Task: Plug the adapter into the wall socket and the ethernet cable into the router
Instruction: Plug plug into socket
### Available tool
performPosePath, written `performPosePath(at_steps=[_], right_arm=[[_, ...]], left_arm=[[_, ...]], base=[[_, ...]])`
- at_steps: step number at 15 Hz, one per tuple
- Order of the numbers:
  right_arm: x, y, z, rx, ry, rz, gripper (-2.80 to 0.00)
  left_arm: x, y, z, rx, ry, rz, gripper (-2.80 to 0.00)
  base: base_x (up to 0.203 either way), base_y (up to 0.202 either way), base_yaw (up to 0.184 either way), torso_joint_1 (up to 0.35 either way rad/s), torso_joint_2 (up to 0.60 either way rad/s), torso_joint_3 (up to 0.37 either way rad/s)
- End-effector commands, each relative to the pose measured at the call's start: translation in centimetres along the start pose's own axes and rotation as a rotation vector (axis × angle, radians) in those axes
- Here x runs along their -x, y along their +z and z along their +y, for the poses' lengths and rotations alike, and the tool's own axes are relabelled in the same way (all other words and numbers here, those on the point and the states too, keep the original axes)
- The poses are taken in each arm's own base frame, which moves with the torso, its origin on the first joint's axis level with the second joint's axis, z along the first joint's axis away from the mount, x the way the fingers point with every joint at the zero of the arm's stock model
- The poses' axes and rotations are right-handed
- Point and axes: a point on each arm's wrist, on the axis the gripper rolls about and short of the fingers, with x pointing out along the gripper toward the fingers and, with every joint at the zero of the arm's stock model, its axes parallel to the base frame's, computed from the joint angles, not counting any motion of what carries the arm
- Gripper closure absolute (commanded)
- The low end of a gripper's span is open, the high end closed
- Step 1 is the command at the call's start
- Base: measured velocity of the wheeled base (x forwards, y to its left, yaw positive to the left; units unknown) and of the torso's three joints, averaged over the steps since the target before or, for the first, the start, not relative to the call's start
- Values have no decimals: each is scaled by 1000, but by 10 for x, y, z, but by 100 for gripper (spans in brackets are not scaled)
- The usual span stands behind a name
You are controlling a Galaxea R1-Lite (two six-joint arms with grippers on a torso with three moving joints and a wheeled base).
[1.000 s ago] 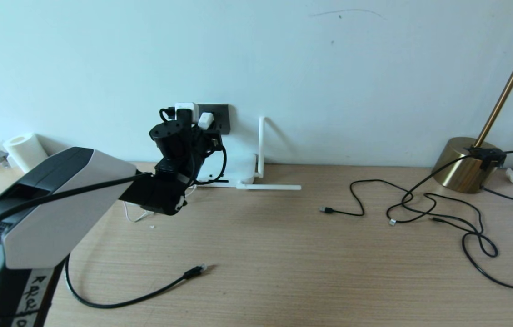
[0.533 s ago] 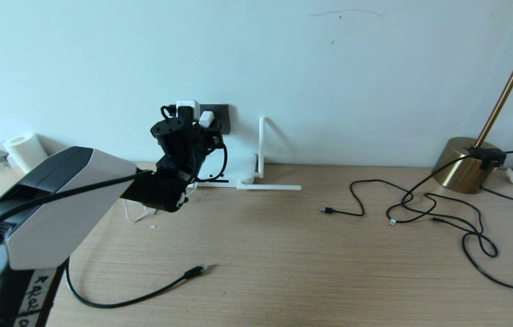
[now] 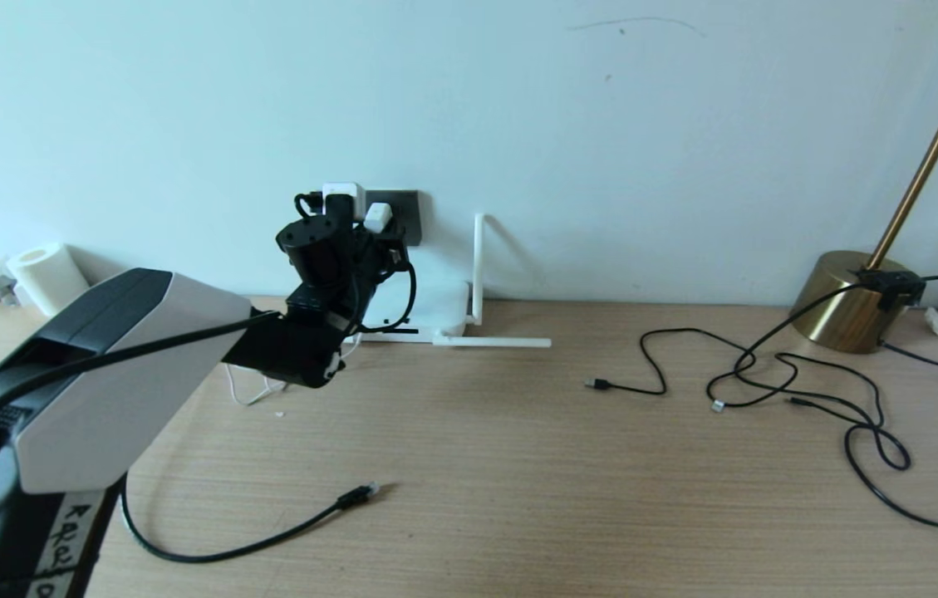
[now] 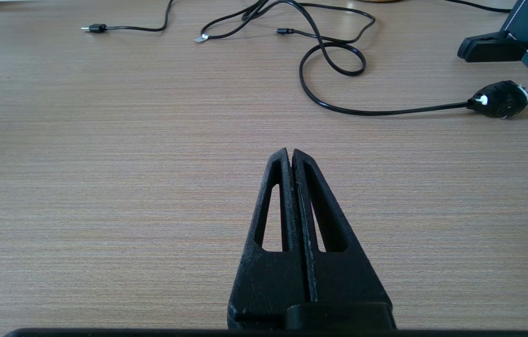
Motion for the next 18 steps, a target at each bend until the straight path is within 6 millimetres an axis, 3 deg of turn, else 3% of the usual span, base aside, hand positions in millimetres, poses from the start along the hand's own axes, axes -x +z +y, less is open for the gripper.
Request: performPosePath(at_steps=[1, 10, 18], right_arm=[[0, 0, 0, 0, 0, -2, 0], [0, 0, 0, 0, 0, -2, 0], [0, 0, 0, 0, 0, -2, 0]], left_arm=[[0, 0, -1, 1, 2, -4, 0], [0, -7, -3, -2, 1, 12, 0], [-1, -1, -12, 5, 9, 9, 0]], base=[[0, 0, 0, 0, 0, 0], [0, 0, 0, 0, 0, 0], [0, 0, 0, 0, 0, 0]])
